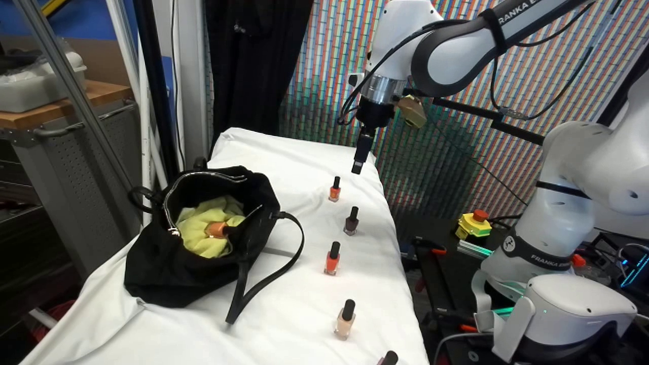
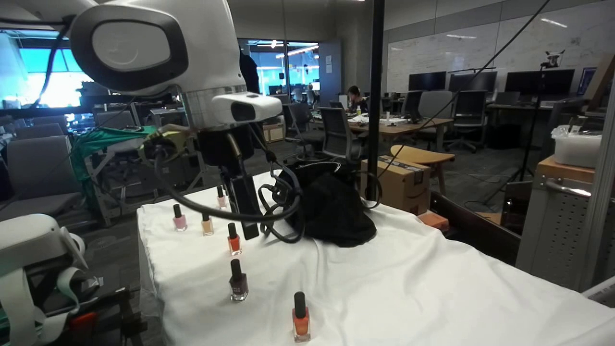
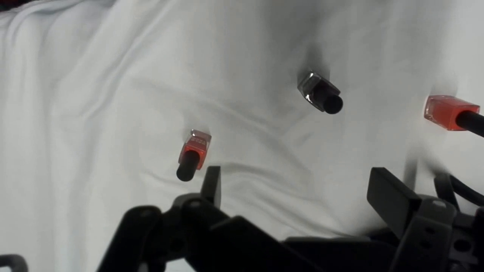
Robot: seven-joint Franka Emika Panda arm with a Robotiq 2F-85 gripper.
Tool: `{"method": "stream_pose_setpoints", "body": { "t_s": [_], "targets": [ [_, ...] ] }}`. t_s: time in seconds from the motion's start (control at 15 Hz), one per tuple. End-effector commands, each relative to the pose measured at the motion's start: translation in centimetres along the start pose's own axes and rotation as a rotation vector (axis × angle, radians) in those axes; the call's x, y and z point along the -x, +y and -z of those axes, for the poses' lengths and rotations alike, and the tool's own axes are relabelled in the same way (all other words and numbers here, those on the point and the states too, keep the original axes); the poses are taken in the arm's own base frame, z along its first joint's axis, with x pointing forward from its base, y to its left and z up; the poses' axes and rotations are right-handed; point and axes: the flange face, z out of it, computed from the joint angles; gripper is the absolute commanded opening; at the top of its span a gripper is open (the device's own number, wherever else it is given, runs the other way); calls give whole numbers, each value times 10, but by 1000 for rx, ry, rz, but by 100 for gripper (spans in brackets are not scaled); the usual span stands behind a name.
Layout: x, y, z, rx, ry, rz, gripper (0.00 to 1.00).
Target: Place the nail polish bottles inside the black bag from right to left
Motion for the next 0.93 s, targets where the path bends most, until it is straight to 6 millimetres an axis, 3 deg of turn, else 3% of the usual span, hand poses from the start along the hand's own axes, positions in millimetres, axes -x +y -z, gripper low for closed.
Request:
{"method": "stream_pose_setpoints", "body": {
  "t_s": [0.0, 0.53, 0.87],
  "targets": [
    [-3, 12, -28, -16, 11, -41, 100],
    [-8, 31, -86, -26, -3, -105, 100],
    [-10, 40, -104, -26, -6, -122, 100]
  ]
}}
